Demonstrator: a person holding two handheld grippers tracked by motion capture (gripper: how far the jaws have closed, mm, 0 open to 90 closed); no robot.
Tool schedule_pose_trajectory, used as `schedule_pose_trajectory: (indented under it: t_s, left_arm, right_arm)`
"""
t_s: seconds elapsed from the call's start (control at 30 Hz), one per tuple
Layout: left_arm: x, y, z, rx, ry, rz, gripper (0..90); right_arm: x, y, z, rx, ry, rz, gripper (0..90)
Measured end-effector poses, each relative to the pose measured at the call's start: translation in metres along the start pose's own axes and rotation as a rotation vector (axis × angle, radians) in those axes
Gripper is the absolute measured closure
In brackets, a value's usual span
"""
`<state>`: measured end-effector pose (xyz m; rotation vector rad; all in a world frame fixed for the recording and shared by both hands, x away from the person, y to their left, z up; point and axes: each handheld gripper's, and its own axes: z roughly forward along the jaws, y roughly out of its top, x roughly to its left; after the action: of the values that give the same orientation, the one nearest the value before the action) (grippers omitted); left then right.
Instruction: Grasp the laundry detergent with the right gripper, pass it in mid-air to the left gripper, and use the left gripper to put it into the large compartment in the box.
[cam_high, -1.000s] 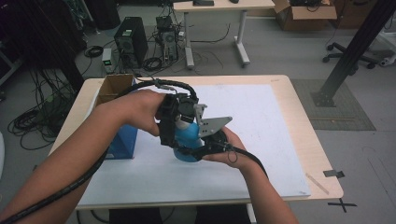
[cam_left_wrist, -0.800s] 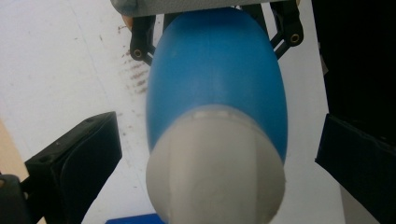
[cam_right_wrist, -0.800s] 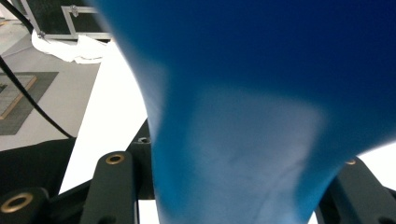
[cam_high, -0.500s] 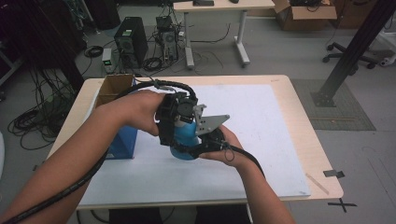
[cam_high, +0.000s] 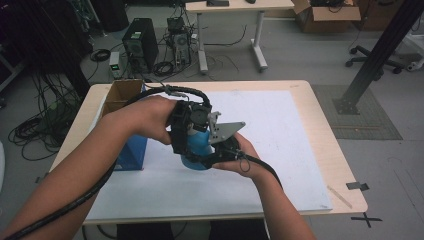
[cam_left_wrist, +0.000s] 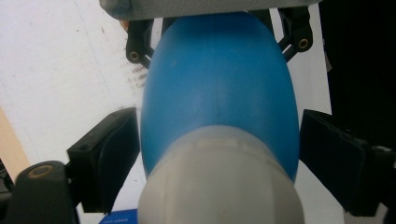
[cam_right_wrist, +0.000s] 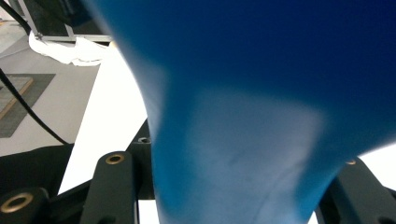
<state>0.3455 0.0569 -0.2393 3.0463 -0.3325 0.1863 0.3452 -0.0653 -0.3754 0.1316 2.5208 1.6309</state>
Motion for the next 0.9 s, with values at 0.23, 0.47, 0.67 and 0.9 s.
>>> schedule_pose_trajectory:
  t_s: [0.23,0.47,0.67,0.9]
  left_arm:
    - [-0.0008,0.0004,-0.0013,-0.002,0.011,0.002,19.2]
    - [-0.0019,0.0022,-0.0002,0.016,0.021,0.010,23.7]
    - [-0.0021,0.0024,0.0003,0.028,0.037,0.015,25.5]
    - [-0.0032,0.0023,0.0000,0.029,0.037,0.025,28.6]
  right_arm:
    - [0.0004,0.0019,-0.0001,-0.004,-0.001,0.001,44.8]
    - [0.0012,0.0024,-0.0003,-0.006,0.000,0.008,44.8]
    - [0.0012,0.0035,-0.0007,-0.007,-0.006,0.002,44.8]
    - [0.0019,0.0049,0.0004,-0.012,-0.001,0.001,44.8]
